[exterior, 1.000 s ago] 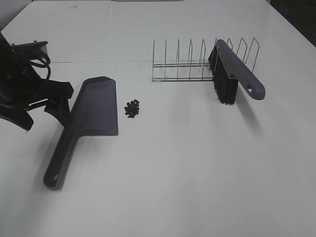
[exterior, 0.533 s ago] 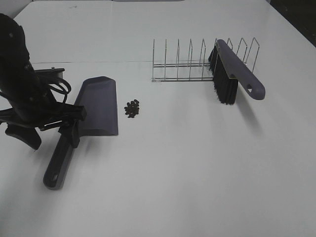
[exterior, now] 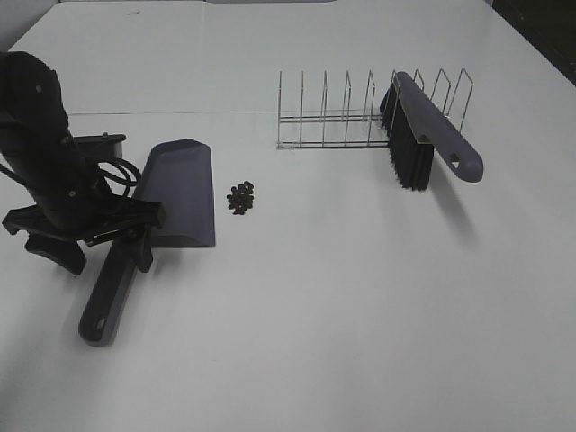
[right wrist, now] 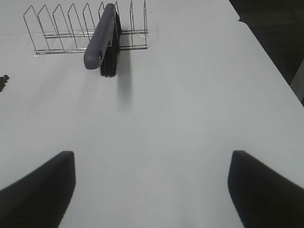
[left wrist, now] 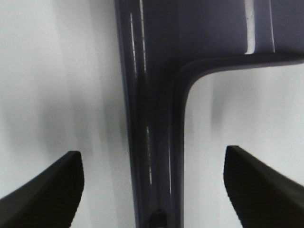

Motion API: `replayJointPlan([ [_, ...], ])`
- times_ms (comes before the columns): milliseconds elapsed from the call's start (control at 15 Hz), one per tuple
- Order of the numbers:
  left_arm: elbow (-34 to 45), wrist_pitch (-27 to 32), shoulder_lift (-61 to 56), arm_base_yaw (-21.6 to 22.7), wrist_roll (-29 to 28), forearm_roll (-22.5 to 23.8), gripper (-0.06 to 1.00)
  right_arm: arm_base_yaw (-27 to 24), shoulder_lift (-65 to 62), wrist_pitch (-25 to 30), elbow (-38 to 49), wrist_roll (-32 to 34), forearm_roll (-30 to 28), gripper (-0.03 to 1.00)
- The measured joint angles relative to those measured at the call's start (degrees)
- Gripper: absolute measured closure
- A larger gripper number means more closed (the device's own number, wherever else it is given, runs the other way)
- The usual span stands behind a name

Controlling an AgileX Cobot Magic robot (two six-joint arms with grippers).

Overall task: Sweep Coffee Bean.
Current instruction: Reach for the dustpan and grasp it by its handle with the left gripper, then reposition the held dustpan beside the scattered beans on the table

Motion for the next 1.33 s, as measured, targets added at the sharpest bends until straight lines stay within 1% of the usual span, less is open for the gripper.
replayJointPlan([
  [267, -0.29, -1.38, 2.92, 0.0, -0.06, 0.4, 0.19, 0.0, 0.0, 0.0, 0.0, 0.0, 0.0, 0.2],
  [467, -0.34, -1.32, 3.15, 0.0, -0.06, 0.86, 0.26, 0.0, 0.0, 0.0, 0.0, 0.0, 0.0, 0.2],
  [533, -0.34, -1.49, 3.21, 0.0, -0.06, 0.86, 0.32, 0.0, 0.0, 0.0, 0.0, 0.0, 0.0, 0.2],
  [600, -0.34, -1.49, 3.27, 0.0, -0.06, 0.86, 0.43, 0.0, 0.0, 0.0, 0.0, 0.0, 0.0, 0.2],
  [667, -0.34, -1.6, 3.38, 0.0, -0.06, 0.86, 0.5, 0.0, 0.0, 0.0, 0.0, 0.0, 0.0, 0.2],
  [733, -0.4, -1.78, 3.44, 0.0, -0.23, 0.8, 0.6, 0.0, 0.0, 0.0, 0.0, 0.0, 0.0, 0.2],
  [1133, -0.4, -1.89, 3.44, 0.0, -1.38, 0.86, 0.6, 0.0, 0.0, 0.0, 0.0, 0.0, 0.0, 0.2],
  [1333, -0.4, -2.06, 2.52, 0.0, -2.86, 2.35, 0.6, 0.0, 0.0, 0.0, 0.0, 0.0, 0.0, 0.2],
])
